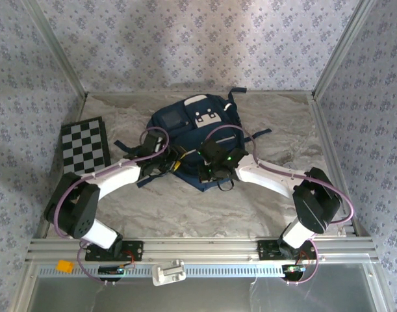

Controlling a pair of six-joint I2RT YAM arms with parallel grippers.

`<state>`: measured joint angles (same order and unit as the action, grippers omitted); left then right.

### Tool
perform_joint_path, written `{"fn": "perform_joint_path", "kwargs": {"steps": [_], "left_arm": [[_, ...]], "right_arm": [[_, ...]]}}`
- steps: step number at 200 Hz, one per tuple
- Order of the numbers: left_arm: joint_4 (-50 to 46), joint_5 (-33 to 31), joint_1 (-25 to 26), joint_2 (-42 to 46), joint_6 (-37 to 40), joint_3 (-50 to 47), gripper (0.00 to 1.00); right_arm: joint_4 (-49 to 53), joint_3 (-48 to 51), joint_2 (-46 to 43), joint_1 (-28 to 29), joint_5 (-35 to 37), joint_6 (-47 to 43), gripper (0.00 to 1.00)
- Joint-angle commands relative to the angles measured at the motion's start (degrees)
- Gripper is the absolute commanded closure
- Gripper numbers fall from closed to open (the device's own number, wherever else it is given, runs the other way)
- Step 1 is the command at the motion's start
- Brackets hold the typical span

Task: Pack the student bag

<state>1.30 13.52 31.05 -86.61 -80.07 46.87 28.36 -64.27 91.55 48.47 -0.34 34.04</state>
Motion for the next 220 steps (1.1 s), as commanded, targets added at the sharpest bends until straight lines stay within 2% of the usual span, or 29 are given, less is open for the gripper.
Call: {"fn": "perform_joint_path", "kwargs": {"steps": [1,42,76,88,122,141,169,220], "left_arm": [[1.3,-2.5,1.3,-0.1,-3.8,1.2,0.55],[0.3,-4.6,2.6,1.8,-5.9,-1.8,0.54],[3.0,-6.5,5.9,-3.0,-7.2,1.3,0.51],[4.8,-7.2,6.4,-4.7,-7.6,1.8,0.57],[0.7,-8.6,6.4,-7.1,-5.7,5.1,0.89],[-0.8,-9.5,6.3,-6.5,-4.5,5.4,1.0],[-3.2,-10.3,5.4,-5.0,-1.4,5.8,1.0],[-6.2,-7.0,1.2,-2.9,4.4,4.9,1.0]], "right_arm": [[-1.0,0.6,-0.7,0.5,1.1,1.1,1.0],[-1.6,0.4,0.0,0.5,1.4,1.2,1.0],[-2.6,0.1,0.8,0.6,1.8,1.4,1.0],[-3.0,0.1,1.1,0.6,2.1,1.4,1.0],[-3.5,0.8,1.2,0.7,3.3,1.5,1.0],[-2.2,1.0,0.5,0.7,4.9,3.0,1.0],[0.2,2.7,-2.0,0.0,5.7,3.5,1.0],[4.4,7.4,-7.9,-4.6,7.0,2.5,1.0]]}}
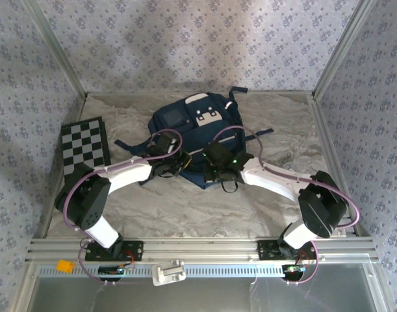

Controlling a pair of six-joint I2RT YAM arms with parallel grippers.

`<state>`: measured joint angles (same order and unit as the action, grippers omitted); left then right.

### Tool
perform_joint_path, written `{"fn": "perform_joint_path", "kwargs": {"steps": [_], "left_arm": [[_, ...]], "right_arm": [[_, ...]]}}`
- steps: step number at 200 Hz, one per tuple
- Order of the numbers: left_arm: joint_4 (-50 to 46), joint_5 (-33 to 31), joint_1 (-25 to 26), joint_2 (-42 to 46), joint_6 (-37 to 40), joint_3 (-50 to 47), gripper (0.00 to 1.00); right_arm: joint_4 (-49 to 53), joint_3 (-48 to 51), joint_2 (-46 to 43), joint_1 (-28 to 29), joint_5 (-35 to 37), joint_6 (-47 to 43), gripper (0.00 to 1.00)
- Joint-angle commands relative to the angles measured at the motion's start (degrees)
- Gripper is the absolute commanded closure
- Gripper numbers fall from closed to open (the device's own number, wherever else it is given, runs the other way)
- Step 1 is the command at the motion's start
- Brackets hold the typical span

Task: Pack the student bag

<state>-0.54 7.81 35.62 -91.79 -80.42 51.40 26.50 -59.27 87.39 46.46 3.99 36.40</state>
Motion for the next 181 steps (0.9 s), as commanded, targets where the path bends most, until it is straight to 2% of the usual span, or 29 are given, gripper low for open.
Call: {"fn": "perform_joint_path", "kwargs": {"steps": [1,34,75,87,100,136,155,181], "left_arm": [[-4.4,-1.1,-3.6,2.4,4.9,0.4,1.0],[-6.2,3.3,-7.1,1.8,10.7,2.7,1.0],[-8.5,4.0,-9.8,0.3,17.1,7.1,1.0],[-11.4,6.5,-11.1,-1.6,18.4,9.7,1.0],[-10.4,8.2,-11.7,-1.6,18.9,9.7,1.0],[-10.3,7.4,-11.4,4.0,17.0,6.0,0.57],[-9.3,7.4,-9.2,6.8,12.0,3.3,0.51],[-7.3,3.5,-2.8,8.9,3.9,0.7,0.49]], "right_arm": [[6.3,2.4,-3.8,-2.7,2.7,0.1,1.0],[7.7,2.8,-5.0,-6.0,4.9,-3.3,1.0],[4.7,0.4,-3.3,-2.4,2.0,-4.9,1.0],[2.2,0.4,-2.8,-2.0,-0.5,-4.2,1.0],[-0.3,0.6,-2.5,-2.2,-2.4,-3.5,1.0],[-0.5,-0.9,-0.9,-1.3,-1.9,-3.7,1.0],[-2.5,-0.2,-0.3,-1.0,-3.7,-3.1,1.0],[-2.2,-0.2,-0.2,-1.0,-2.5,-2.5,1.0]]}}
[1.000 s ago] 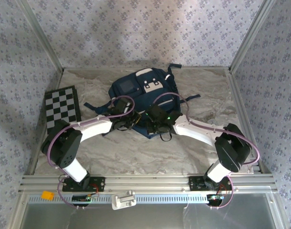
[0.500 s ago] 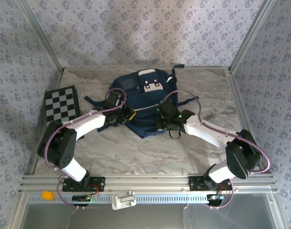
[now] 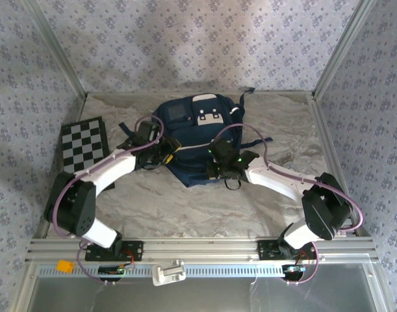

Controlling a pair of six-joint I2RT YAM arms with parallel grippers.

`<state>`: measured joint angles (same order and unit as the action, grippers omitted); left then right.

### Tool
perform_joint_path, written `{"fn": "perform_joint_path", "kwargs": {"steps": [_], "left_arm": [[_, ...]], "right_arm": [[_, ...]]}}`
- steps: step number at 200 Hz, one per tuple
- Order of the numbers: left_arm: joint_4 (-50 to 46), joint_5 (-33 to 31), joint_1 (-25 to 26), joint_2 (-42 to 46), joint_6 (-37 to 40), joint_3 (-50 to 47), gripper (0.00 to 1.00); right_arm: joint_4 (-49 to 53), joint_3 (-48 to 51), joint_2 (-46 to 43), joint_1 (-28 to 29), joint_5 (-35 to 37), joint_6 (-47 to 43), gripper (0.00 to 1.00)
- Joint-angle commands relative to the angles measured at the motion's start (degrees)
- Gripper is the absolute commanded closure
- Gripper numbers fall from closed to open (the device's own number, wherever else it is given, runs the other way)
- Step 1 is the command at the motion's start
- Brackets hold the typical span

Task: Pack the student bag

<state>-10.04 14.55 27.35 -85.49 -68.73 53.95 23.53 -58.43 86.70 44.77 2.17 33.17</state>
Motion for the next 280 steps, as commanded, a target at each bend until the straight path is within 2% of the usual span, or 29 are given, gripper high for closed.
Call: {"fn": "perform_joint_path", "kwargs": {"steps": [1,38,107,166,207,228,241,257,280], "left_arm": [[2.3,-3.3,5.6,2.6,-8.1,-2.0,0.49],[4.7,-7.6,11.1,0.1,-17.8,-2.5,0.5],[3.4,-11.9,15.4,-5.5,-26.5,0.7,0.52],[-1.6,-20.0,18.8,-6.9,-35.9,1.4,0.52],[-2.8,-24.2,19.9,-8.9,-37.6,3.8,0.66],[-1.8,-23.8,18.7,-9.4,-36.3,3.2,0.8],[-1.6,-23.6,17.5,-9.5,-32.8,3.3,0.88],[-6.5,-23.8,15.3,-8.6,-30.8,3.8,0.95],[-7.1,-24.6,11.6,-5.6,-27.4,1.1,1.0]], "right_arm": [[0.8,-1.0,0.5,0.7,-0.6,0.8,1.0],[1.2,-0.5,0.0,0.6,0.4,0.8,1.0],[-1.3,0.7,-1.0,0.7,0.4,2.0,1.0],[-2.8,2.0,-0.8,0.7,0.1,1.9,1.0],[-1.8,1.0,0.6,1.0,1.4,1.0,1.0],[-0.3,0.9,0.2,1.0,3.5,0.9,1.0],[1.5,0.6,-0.2,1.0,4.9,0.1,1.0],[5.2,-0.1,-0.8,1.0,8.2,-1.3,1.0],[8.3,0.2,-1.9,0.3,10.4,-3.8,1.0]]}}
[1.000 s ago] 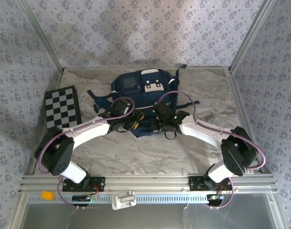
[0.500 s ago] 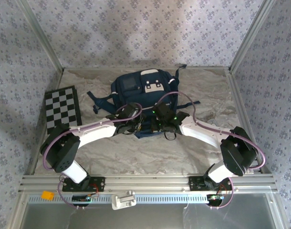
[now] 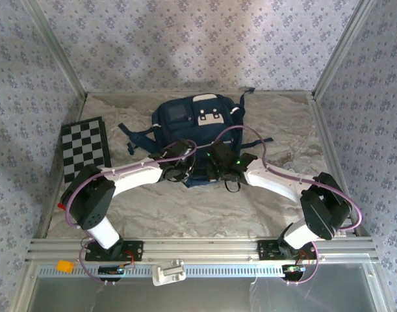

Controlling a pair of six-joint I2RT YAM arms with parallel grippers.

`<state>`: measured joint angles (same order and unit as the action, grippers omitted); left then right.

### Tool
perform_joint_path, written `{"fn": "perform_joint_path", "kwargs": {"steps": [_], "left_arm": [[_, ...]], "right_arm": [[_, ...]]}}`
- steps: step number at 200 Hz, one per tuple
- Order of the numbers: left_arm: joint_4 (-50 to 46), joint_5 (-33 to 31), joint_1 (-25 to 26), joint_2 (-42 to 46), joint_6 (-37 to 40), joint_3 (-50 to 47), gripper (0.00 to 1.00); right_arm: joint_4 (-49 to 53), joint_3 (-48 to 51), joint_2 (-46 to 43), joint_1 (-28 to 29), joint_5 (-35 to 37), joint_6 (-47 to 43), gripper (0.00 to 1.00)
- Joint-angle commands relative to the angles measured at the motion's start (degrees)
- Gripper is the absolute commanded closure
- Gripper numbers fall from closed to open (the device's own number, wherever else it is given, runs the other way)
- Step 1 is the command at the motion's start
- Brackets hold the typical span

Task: Pack the student bag

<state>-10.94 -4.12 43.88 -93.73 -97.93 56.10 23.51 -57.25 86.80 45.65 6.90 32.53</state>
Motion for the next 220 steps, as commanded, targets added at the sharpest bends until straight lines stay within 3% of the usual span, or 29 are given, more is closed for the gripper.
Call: {"fn": "perform_joint_path", "kwargs": {"steps": [1,19,64,88,124,147,169,220], "left_arm": [[-6.2,-5.9,-5.0,2.9,2.0,-1.1,1.0],[-7.1,-4.6,-9.3,4.4,7.4,-1.6,1.0],[-4.7,6.0,-22.3,5.5,20.3,-1.4,1.0],[-5.1,9.9,-25.5,5.3,25.3,1.1,1.0],[-4.7,15.5,-25.1,5.6,25.6,2.2,0.9],[-3.6,14.9,-22.7,9.0,21.8,-1.1,0.7],[-3.3,13.0,-18.9,11.3,17.9,-3.4,0.59],[-1.4,9.0,-12.6,8.8,10.0,-3.5,0.58]], "right_arm": [[8.4,-0.9,-2.0,-0.7,5.7,-3.2,1.0],[8.5,-0.3,-2.1,-2.5,5.8,-4.6,1.0],[8.2,-3.7,1.7,-2.4,7.7,-10.4,1.0],[4.8,-5.2,2.0,-2.7,5.9,-12.0,1.0],[1.7,-7.3,6.8,-0.3,-2.0,-13.5,1.0],[1.5,-7.2,8.5,0.3,-2.1,-13.3,1.0],[1.0,-7.1,9.5,-0.2,-2.3,-12.9,1.0],[1.5,-9.3,12.1,-1.4,-1.9,-12.3,0.89]]}}
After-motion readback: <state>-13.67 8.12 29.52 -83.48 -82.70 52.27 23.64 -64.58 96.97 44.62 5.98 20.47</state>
